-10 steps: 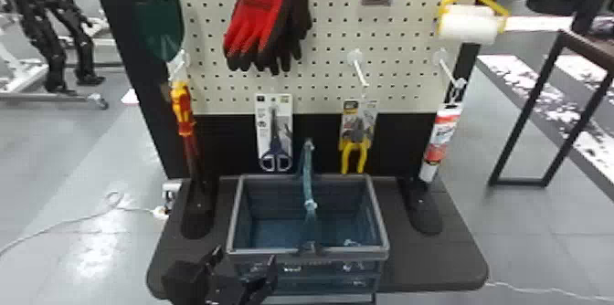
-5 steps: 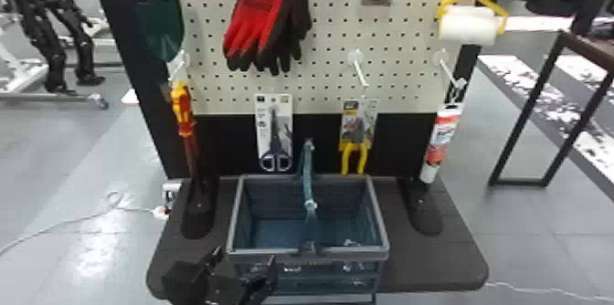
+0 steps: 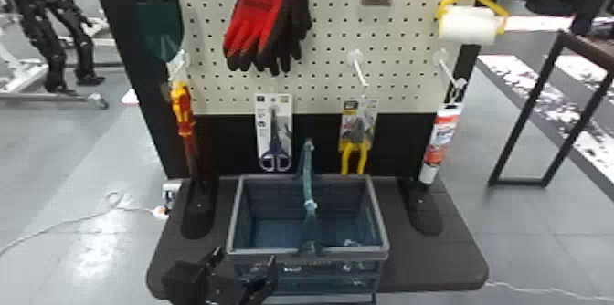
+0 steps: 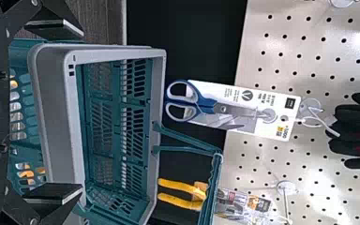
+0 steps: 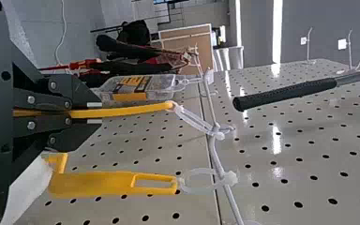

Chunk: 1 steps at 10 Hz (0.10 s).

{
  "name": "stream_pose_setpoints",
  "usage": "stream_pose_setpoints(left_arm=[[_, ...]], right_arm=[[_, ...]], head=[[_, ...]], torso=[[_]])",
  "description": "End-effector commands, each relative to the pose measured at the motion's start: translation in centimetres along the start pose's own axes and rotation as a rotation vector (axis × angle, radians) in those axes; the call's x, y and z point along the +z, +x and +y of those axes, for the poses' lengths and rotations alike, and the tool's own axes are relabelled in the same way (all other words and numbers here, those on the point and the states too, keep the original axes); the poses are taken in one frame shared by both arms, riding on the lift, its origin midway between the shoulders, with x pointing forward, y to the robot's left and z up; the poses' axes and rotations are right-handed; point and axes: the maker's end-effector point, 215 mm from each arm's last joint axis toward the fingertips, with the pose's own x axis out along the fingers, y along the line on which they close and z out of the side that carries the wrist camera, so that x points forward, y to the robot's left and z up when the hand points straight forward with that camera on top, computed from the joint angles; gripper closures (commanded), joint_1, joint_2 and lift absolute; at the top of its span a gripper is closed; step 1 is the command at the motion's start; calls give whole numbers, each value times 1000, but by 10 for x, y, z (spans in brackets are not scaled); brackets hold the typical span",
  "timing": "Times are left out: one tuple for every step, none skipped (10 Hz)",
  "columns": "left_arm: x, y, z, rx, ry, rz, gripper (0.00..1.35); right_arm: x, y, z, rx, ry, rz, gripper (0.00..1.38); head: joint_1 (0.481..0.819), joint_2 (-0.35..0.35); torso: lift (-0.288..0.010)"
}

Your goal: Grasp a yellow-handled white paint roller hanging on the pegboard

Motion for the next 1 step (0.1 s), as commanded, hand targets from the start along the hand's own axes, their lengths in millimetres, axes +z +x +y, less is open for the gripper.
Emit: stream_pose_setpoints(left_arm=[[0, 0, 0, 0, -1, 0, 153]], right_arm=[[1, 0, 0, 0, -2, 0, 1279]], head=[[549, 0]], torso=[[-100]])
